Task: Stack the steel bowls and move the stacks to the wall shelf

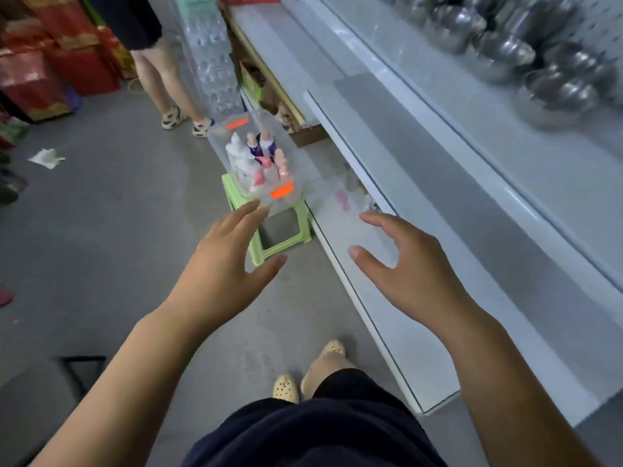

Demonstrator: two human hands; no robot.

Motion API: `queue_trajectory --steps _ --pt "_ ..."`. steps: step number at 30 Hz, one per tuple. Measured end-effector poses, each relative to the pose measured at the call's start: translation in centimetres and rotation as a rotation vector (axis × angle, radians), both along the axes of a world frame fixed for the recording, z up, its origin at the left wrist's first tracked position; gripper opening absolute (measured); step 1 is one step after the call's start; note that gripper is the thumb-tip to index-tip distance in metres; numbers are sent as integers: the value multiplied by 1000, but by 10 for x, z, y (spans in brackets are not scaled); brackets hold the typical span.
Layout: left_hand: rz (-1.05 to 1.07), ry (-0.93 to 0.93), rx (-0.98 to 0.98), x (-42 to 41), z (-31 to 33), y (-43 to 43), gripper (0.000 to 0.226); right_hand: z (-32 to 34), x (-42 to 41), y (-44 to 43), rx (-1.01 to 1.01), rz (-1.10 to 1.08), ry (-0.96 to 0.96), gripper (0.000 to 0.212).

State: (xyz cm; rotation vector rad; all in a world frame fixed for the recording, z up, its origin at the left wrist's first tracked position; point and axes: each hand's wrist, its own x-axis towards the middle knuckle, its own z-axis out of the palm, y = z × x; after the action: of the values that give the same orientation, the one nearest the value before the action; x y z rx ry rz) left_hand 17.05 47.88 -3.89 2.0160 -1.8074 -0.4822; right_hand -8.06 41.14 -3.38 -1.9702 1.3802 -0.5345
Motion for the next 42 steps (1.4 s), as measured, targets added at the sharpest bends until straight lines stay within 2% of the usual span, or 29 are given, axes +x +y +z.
queue_trajectory --steps 4,9,13,25,34,39,42 --pt "-99 19 -79 -10 12 -65 74 15 -4 -41 -93 -105 -24 45" --pt "-208 33 -162 -24 31 -140 76 28 -13 -102 -146 -241 -41 51" --pt "-282 33 -208 -31 41 -197 76 33 -29 -147 -182 -365 -53 48" --pt "-483 127 -151 -94 20 -311 83 26 -87 -185 -243 -777 -81 53" --pt "-631 250 -83 -140 13 -407 93 9 -108 -207 -148 -1022 -74 75" --pt "-589 399 0 -165 12 -466 97 1 -104 -241 -158 -1131 -172 90" --pt "-566 451 -28 -176 9 -487 99 -4 -101 -260 -187 -1186 -213 99"
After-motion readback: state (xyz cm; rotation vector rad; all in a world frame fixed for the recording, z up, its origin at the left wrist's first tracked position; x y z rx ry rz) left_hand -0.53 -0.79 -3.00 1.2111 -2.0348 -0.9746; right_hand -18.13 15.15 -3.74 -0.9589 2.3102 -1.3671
